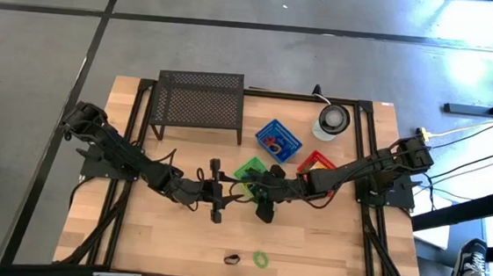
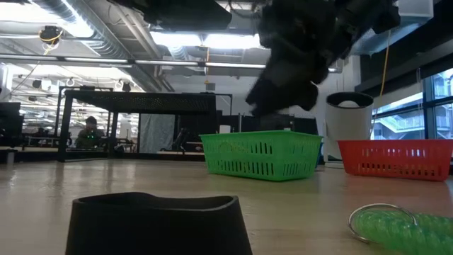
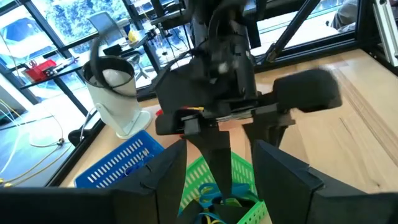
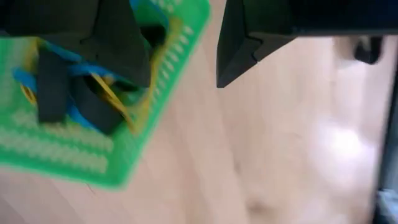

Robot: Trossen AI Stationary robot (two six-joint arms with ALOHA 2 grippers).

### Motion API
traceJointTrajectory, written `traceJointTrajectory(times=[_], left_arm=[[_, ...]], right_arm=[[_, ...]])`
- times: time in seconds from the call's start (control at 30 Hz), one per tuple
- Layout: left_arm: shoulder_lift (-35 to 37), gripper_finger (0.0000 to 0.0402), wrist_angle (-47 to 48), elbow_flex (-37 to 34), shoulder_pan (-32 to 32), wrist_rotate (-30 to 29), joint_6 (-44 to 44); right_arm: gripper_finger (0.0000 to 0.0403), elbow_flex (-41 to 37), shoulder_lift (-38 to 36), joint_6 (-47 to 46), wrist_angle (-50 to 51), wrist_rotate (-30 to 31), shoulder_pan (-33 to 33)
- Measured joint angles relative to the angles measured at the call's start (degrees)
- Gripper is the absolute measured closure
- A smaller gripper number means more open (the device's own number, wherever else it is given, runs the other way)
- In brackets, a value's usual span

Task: Pick & Place Office Desk Supplies
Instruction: Put the green spring keychain into the blue basket

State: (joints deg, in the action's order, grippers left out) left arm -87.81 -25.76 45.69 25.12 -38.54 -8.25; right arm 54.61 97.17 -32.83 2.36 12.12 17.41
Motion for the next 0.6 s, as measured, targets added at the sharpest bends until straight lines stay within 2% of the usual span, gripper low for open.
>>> traceJointTrajectory(times=[0.13,0.27,0.37,0.47,0.6], left_arm=[[0.0,0.0222,0.02,0.0,0.0,0.0,0.0],[0.0,0.0221,0.07,0.0,0.0,0.0,0.0],[0.0,0.0222,0.33,0.0,0.0,0.0,0.0],[0.0,0.0221,0.33,0.0,0.0,0.0,0.0],[0.0,0.0221,0.31,0.0,0.0,0.0,-0.01]], right_arm=[[0.022,0.0,0.0,3.61,-6.3,-1.52,-0.22],[0.022,0.0,-0.01,1.4,-11.74,-0.86,-0.07],[0.022,0.0,-0.02,-0.49,-16.85,-2.61,0.9],[0.022,0.07,-0.11,-1.91,-19.89,-6.27,3.38],[0.0221,0.07,-0.11,-4.08,-19.02,-3.9,8.45]])
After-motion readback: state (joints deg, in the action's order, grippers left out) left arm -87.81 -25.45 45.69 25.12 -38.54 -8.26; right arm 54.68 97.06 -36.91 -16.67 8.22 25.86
